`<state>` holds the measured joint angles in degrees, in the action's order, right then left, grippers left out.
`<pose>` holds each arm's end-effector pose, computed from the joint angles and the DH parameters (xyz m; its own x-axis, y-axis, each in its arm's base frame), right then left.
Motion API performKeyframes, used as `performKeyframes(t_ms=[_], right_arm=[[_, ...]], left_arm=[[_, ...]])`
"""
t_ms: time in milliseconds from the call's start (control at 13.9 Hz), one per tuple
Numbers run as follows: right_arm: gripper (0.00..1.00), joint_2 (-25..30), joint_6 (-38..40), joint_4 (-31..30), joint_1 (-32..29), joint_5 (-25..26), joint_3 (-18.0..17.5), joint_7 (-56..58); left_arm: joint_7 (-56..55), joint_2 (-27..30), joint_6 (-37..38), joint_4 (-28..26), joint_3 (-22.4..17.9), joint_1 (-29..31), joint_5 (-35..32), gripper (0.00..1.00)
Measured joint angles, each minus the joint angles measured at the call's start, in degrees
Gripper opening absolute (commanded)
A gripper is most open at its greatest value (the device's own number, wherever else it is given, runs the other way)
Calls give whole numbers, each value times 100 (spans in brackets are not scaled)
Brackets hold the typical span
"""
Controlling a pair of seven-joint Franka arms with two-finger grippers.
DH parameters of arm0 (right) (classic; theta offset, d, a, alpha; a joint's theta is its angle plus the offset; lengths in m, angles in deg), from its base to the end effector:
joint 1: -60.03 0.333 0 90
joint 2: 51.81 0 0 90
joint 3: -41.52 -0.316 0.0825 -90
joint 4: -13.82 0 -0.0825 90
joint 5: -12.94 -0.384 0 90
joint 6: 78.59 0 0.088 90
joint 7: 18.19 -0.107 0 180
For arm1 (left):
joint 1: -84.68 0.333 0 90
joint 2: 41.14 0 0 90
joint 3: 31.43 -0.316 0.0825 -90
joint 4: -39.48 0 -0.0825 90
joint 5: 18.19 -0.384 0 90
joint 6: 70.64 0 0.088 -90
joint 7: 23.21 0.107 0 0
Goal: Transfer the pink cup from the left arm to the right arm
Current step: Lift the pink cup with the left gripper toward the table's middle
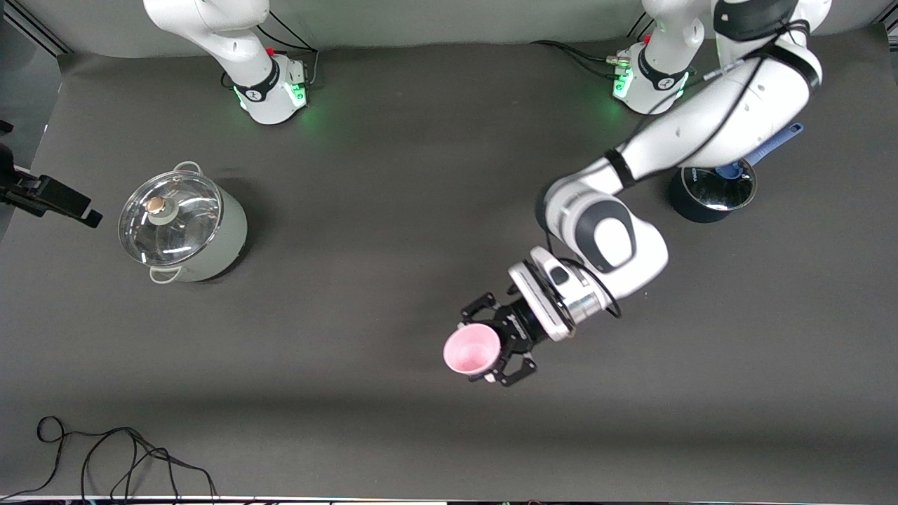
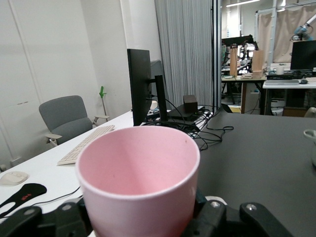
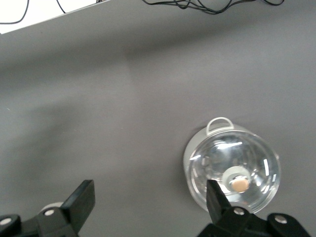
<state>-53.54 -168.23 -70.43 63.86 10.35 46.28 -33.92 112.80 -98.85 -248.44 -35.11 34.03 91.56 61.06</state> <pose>0.5639 -0.0035 0.6546 0.9569 -0.2860 0.0500 -0.2830 -0.9573 -0.0583 0.6660 -0.3735 0.3721 0.0190 -0.1895 0.9817 -0.8548 -0.5123 -0.0823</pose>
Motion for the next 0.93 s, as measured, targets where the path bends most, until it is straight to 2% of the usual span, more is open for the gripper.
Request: performKeyframes(t_ms=[287,573,932], right_arm=[[100,-3,8,75,436,-18,-41,-1086],[100,-46,132,128,427,-495,-23,-1806],[100,-150,311,205,425,-532,-6,-1881]], left_arm=[[-809,377,-977,244,199,-609,0,0],[-1237,617,-1872,724,190,-1507,-1,0],[-1306,629,-2210,1137,121,-2270,-1,0]])
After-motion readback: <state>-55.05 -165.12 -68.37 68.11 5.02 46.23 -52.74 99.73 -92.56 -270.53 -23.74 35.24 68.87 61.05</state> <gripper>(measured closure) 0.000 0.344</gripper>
